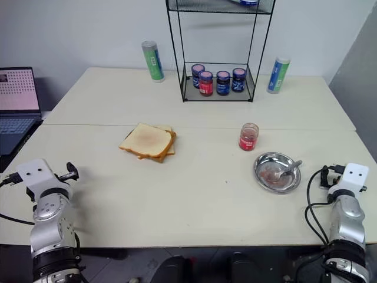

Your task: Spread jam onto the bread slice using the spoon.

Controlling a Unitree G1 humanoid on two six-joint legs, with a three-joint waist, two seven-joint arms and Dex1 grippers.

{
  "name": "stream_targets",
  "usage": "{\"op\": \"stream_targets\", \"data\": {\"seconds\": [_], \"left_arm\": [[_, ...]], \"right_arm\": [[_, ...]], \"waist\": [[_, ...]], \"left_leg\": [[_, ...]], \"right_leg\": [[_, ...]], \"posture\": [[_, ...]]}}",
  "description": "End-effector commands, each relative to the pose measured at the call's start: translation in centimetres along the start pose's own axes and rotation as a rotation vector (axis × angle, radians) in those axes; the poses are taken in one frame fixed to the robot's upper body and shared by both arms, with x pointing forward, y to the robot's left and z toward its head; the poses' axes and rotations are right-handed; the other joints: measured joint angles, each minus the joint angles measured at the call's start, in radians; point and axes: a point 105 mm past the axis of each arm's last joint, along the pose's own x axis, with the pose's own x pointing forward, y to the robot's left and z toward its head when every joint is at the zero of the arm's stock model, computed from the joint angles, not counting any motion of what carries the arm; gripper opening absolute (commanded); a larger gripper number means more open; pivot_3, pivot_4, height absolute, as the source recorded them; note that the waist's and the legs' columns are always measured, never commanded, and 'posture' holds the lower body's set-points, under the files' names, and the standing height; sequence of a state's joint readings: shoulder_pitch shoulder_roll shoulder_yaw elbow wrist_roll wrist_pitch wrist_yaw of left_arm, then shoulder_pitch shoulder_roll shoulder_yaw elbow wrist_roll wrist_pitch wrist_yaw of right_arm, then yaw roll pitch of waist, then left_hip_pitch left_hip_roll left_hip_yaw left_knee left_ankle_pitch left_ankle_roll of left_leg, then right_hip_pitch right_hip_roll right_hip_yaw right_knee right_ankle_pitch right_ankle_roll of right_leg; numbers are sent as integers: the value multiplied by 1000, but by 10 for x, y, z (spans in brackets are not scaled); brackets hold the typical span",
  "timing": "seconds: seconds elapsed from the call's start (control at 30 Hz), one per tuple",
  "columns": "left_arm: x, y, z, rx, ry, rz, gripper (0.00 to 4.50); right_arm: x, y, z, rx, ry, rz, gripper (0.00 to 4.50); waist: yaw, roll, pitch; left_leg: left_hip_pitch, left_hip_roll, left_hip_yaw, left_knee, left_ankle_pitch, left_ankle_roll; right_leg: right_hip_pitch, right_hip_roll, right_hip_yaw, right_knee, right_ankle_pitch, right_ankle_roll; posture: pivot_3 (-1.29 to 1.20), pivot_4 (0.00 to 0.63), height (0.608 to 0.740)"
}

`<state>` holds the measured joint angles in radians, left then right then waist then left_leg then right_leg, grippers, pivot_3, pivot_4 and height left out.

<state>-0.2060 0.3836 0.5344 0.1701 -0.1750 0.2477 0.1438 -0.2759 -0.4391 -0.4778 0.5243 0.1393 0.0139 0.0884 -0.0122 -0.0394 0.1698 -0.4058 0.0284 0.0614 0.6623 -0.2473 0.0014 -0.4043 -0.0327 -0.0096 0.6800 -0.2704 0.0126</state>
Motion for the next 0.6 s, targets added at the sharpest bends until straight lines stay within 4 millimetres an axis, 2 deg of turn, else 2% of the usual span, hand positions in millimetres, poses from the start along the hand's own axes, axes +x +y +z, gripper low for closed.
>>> {"op": "stream_targets", "data": {"seconds": [0.03, 0.5, 0.6], "left_arm": [[1, 11, 14, 12, -57, 22, 4488], [1, 15, 17, 26, -60, 0, 4488], [3, 12, 26, 9, -85, -23, 4488]], "right_arm": [[3, -2, 6, -13, -21, 2, 4500], [-2, -9, 12, -11, -46, -28, 4500], [-6, -8, 14, -14, -50, -21, 4500]], "waist": [[-1, 0, 0], [-5, 0, 0], [-5, 0, 0]], "left_leg": [[0, 0, 0, 0, 0, 0], [0, 0, 0, 0, 0, 0], [0, 0, 0, 0, 0, 0]], "right_leg": [[0, 0, 0, 0, 0, 0], [0, -1, 0, 0, 0, 0], [0, -1, 0, 0, 0, 0]], "posture": [[0, 150, 740], [0, 150, 740], [0, 150, 740]]}}
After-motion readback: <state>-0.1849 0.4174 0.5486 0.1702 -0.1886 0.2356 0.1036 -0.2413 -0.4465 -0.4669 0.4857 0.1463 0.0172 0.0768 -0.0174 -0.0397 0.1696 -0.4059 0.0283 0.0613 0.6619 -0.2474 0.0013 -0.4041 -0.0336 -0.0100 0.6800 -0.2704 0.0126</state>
